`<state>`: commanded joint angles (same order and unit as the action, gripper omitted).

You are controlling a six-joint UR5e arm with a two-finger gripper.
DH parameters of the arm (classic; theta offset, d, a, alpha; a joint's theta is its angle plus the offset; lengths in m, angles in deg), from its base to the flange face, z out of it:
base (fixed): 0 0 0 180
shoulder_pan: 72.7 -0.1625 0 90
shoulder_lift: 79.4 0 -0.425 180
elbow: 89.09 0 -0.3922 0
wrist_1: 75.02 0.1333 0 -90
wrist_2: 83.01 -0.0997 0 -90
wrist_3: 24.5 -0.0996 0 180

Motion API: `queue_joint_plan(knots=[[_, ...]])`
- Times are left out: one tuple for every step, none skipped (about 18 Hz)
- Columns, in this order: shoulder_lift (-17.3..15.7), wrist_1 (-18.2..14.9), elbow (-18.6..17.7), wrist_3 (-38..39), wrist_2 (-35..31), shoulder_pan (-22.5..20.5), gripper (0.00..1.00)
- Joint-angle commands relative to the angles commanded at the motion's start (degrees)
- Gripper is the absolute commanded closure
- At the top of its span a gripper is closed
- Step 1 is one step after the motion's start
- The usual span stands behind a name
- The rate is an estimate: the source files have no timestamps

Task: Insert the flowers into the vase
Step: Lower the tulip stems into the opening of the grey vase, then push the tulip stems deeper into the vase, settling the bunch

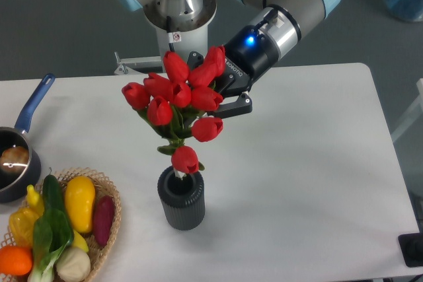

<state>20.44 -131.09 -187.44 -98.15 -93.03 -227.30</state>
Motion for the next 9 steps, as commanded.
queue_joint_plan(knots=[[0.3, 0.1, 0.0, 0.0, 0.0, 0.0, 1.00], [0.4, 0.1, 0.0, 0.0, 0.0, 0.0, 1.00], [0.4, 0.1, 0.0, 0.0, 0.2, 0.0, 1.00], [0.6, 0.1, 0.0, -0.1, 0.6, 0.0, 1.00], [0.9, 0.1, 0.0, -0.3, 0.7, 0.0, 1.00], [1.0, 0.1, 0.0, -0.3, 0.7, 0.0, 1.00], [1.2, 0.1, 0.0, -0.3, 0.8, 0.0, 1.00], [1.4, 0.1, -0.1, -0.3, 1.0, 0.0, 1.00], [1.6, 0.1, -0.1, -0.2, 1.4, 0.0, 1.00]])
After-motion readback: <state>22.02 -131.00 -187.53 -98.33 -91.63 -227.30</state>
